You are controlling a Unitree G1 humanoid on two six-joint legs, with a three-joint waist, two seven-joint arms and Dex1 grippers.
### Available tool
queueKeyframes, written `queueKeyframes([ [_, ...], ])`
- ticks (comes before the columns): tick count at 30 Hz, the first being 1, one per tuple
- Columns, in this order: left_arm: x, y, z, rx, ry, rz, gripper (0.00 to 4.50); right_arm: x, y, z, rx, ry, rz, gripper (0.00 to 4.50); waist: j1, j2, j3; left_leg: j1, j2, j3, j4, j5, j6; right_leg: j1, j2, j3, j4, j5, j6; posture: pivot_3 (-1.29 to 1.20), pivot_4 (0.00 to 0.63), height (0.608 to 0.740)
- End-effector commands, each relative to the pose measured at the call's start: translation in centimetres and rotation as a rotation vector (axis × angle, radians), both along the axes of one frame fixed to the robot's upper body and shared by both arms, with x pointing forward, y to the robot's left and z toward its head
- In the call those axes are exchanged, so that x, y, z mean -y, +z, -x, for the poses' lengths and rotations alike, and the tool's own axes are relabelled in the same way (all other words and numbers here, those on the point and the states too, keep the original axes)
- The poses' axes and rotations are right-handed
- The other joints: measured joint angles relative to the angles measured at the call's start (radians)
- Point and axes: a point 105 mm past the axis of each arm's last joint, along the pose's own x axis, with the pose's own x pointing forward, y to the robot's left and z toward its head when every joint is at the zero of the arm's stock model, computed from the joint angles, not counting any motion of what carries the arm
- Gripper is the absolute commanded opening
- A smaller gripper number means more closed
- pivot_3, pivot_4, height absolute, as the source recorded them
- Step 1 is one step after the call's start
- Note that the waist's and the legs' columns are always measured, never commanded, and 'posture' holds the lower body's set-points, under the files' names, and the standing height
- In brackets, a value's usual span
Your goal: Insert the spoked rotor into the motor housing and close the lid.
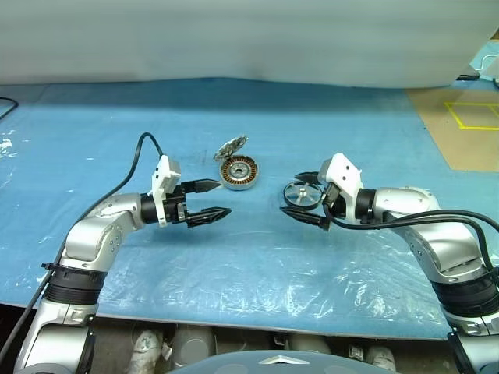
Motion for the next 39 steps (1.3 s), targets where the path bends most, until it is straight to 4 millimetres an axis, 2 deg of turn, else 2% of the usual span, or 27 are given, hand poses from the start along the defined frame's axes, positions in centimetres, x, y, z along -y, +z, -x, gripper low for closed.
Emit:
queueKeyframes([
  [1, -0.2, 0.6, -0.1, 0.034, 0.002, 0.004, 4.49, -0.2, 0.9, 0.0, 0.045, 0.026, 0.011, 4.5, 0.0, 0.0, 0.0, 0.0, 0.0, 0.0, 0.0, 0.0, 0.0, 0.0, 0.0, 0.0, 0.0, 0.0, 0.0, 0.0, 0.15, 0.74],
  [33, -0.1, 0.5, -0.4, 0.059, 0.02, 0.0, 4.49, -0.3, 0.9, -0.4, 0.056, 0.051, 0.051, 4.5, 0.0, 0.0, 0.0, 0.0, 0.0, 0.0, 0.001, 0.0, 0.0, 0.0, 0.0, 0.0, 0.001, 0.0, 0.0, 0.0, 0.15, 0.74],
  [39, -1.2, 0.3, -1.2, 0.084, 0.083, -0.032, 4.49, -0.6, 0.5, -1.7, 0.091, 0.065, 0.119, 4.5, -0.003, 0.0, 0.0, 0.0, 0.0, 0.0, 0.002, 0.0, 0.0, 0.0, 0.0, 0.0, 0.002, 0.0, 0.0, 0.0, 0.15, 0.74],
])
